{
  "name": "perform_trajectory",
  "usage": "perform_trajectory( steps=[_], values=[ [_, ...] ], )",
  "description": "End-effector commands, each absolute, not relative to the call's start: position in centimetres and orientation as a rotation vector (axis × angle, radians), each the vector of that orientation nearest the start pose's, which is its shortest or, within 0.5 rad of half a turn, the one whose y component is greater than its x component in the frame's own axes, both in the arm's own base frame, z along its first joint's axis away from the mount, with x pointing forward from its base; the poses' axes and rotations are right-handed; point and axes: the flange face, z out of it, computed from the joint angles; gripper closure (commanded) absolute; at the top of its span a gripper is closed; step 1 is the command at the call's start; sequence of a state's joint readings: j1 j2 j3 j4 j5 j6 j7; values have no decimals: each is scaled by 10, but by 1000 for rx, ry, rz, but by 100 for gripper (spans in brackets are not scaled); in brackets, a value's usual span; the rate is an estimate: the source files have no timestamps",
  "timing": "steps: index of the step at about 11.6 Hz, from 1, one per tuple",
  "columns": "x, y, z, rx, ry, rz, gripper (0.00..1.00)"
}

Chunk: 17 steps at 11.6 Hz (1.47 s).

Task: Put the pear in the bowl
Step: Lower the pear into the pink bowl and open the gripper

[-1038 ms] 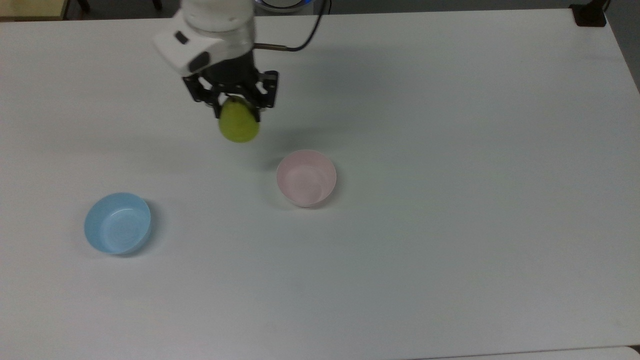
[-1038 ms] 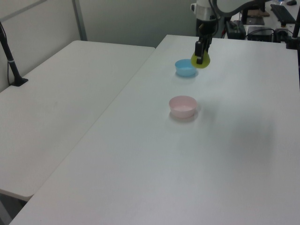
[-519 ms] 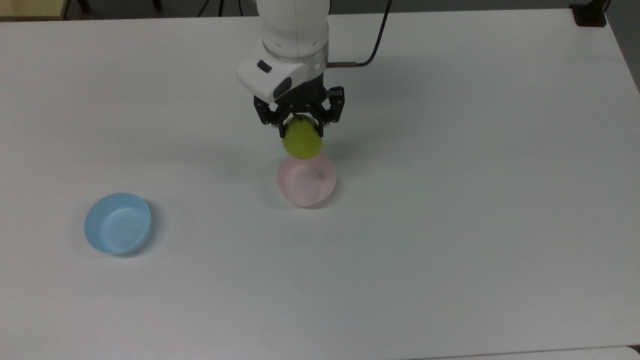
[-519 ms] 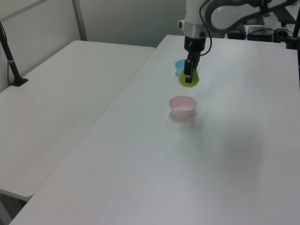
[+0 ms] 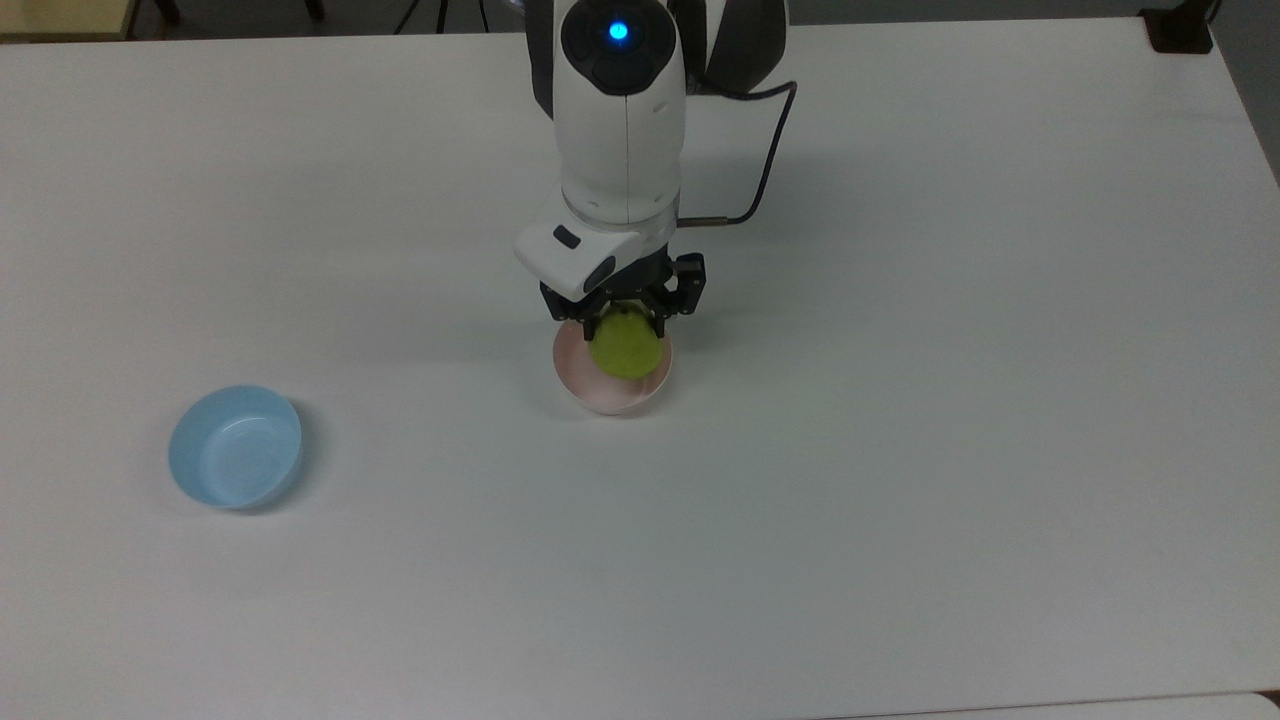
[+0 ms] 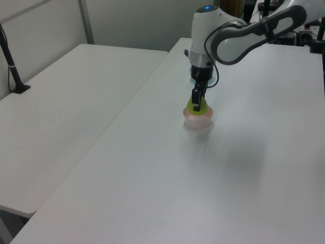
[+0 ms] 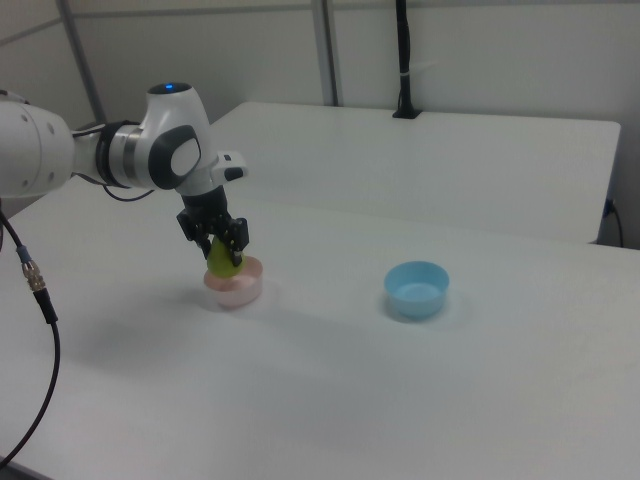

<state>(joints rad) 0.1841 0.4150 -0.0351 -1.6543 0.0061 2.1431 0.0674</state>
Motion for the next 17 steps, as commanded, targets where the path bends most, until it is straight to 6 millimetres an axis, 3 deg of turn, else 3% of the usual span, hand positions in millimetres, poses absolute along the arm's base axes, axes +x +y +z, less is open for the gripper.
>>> perform_trajectory(
  steps=[1,3,4,7,8,13,17],
  values=[
    [677,102,363,-3135,-100,-166,61],
    [677,104,347,-3142,-108,-131,60],
    [677,103,345,-3143,-108,-126,54],
    [676,97,355,-3148,-95,-129,4],
    [674,94,365,-3149,-90,-122,0],
    [646,82,447,-3159,-75,-62,0],
    [602,29,536,-3173,18,-6,0]
  ],
)
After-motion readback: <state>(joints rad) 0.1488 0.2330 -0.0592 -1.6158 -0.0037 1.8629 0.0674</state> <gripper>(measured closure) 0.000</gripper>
